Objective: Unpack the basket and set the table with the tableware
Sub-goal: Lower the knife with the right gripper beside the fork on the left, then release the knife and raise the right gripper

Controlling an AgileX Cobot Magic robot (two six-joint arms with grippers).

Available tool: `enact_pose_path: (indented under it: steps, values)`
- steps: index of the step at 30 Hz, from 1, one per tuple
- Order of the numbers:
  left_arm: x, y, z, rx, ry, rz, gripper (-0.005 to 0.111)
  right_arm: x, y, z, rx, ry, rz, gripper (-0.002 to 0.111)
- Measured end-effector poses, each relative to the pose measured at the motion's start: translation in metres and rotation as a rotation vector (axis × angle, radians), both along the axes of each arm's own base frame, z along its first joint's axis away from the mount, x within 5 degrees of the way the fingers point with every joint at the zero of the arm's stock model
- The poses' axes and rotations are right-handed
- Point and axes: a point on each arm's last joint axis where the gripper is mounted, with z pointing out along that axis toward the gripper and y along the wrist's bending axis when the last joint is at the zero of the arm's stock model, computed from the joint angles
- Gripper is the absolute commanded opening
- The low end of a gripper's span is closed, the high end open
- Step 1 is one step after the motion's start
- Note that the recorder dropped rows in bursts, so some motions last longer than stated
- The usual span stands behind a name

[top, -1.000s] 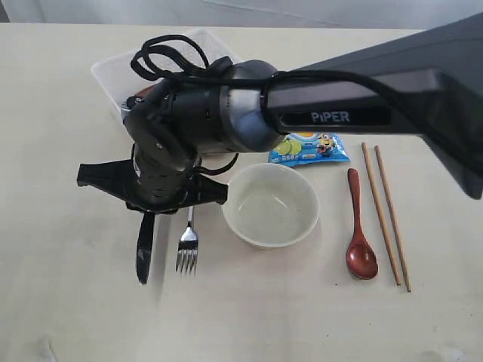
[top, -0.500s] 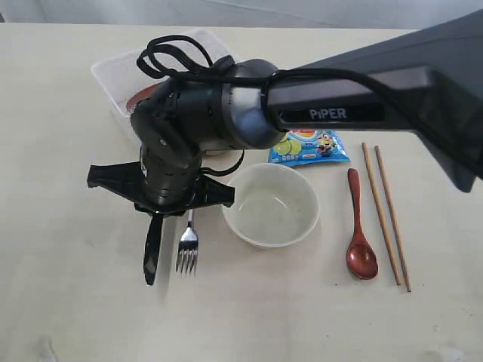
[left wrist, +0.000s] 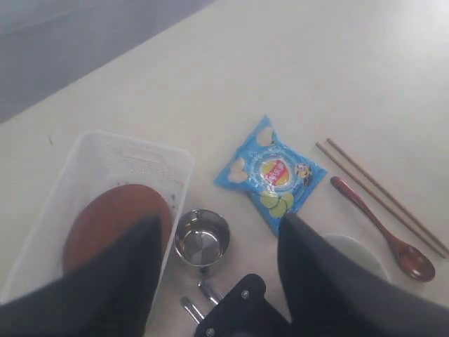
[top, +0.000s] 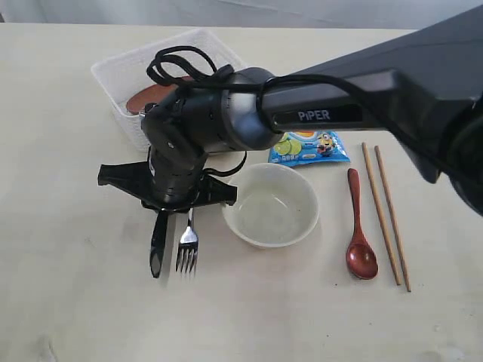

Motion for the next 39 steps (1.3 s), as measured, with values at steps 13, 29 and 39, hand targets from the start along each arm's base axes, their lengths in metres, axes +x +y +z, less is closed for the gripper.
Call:
enact_pose_path:
  steps: [13, 29, 39]
  values:
    - [0.0, 0.0, 0.0, 0.0, 0.0, 0.0, 0.048, 0.002, -0.001, 0.0, -0.002, -0.006, 0.001, 0.026]
    - [-0.002, 0.0, 0.001, -0.002, 0.005, -0.004, 0.048, 0.004, -0.001, 0.008, -0.011, -0.031, 0.018, 0.038]
    - [-0.009, 0.002, 0.008, -0.008, -0.017, -0.005, 0.048, -0.001, -0.018, 0.097, -0.063, -0.147, 0.172, 0.038]
